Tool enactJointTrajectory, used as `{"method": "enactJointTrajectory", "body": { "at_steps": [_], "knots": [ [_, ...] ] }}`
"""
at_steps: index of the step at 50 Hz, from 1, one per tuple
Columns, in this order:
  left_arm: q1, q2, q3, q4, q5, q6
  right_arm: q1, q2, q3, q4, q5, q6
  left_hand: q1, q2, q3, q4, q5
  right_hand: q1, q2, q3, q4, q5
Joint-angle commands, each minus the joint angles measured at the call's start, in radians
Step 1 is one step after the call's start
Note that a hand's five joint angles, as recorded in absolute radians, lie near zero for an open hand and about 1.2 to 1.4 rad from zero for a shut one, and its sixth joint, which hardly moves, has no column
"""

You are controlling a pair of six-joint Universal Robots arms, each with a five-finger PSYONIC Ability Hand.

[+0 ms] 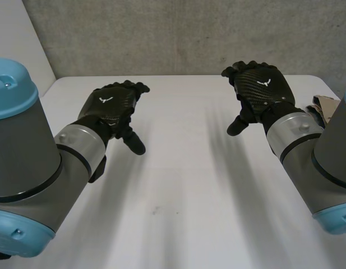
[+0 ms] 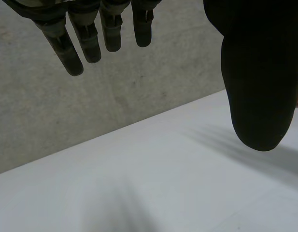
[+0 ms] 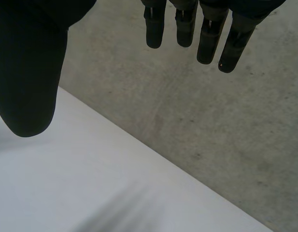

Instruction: Fold the laundry.

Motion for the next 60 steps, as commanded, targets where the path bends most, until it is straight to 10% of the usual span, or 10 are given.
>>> {"method": "enactJointTrajectory", "body": {
  "at_steps": [1,26,60],
  "knots": [
    [0.019,0.016,-0.018,0.011,-0.053,0.001,0.002,0.004,0.01,-0.028,0.065,-0.006,-0.015,-0.028,-0.034,-0.028,-0.047,-0.027,-0.042,-0.039,-0.056,-0.066],
    [0.156,0.026,-0.015,0.014,0.084,-0.002,-0.006,-0.002,0.001,-0.025,0.064,-0.004,-0.012,-0.024,-0.03,-0.024,-0.043,-0.027,-0.042,-0.039,-0.056,-0.066],
    [0.074,0.036,0.014,0.135,0.069,-0.002,0.066,-0.005,-0.142,0.144,0.034,-0.081,-0.015,-0.028,-0.034,-0.028,-0.047,-0.027,-0.042,-0.039,-0.056,-0.066]
  ]
}}
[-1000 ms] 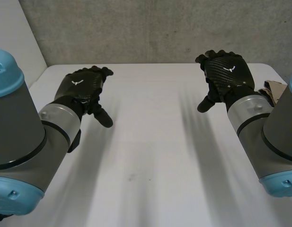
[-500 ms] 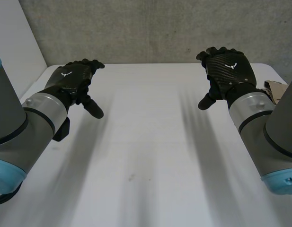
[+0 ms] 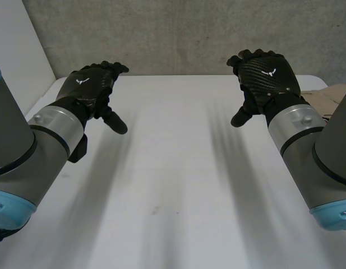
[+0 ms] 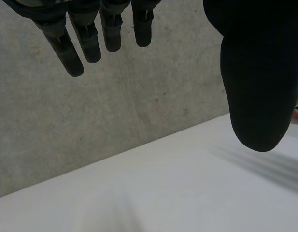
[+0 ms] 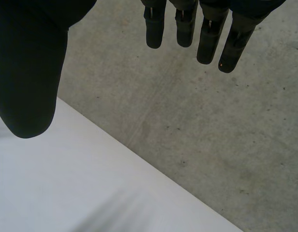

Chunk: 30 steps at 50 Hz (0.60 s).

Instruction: Fold the laundry.

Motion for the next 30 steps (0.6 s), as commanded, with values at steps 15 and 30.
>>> {"method": "enactJointTrajectory", "body": {
  "at_steps": [15,30],
  "knots": [
    [-0.053,0.012,0.013,0.078,-0.015,0.002,0.047,0.009,-0.092,0.134,-0.019,-0.05,-0.018,-0.028,-0.034,-0.038,-0.05,-0.027,-0.042,-0.039,-0.056,-0.066],
    [-0.051,0.015,0.011,0.079,-0.012,0.002,0.056,0.01,-0.08,0.118,-0.019,-0.05,-0.018,-0.028,-0.034,-0.038,-0.05,-0.027,-0.042,-0.039,-0.056,-0.066]
  ]
}}
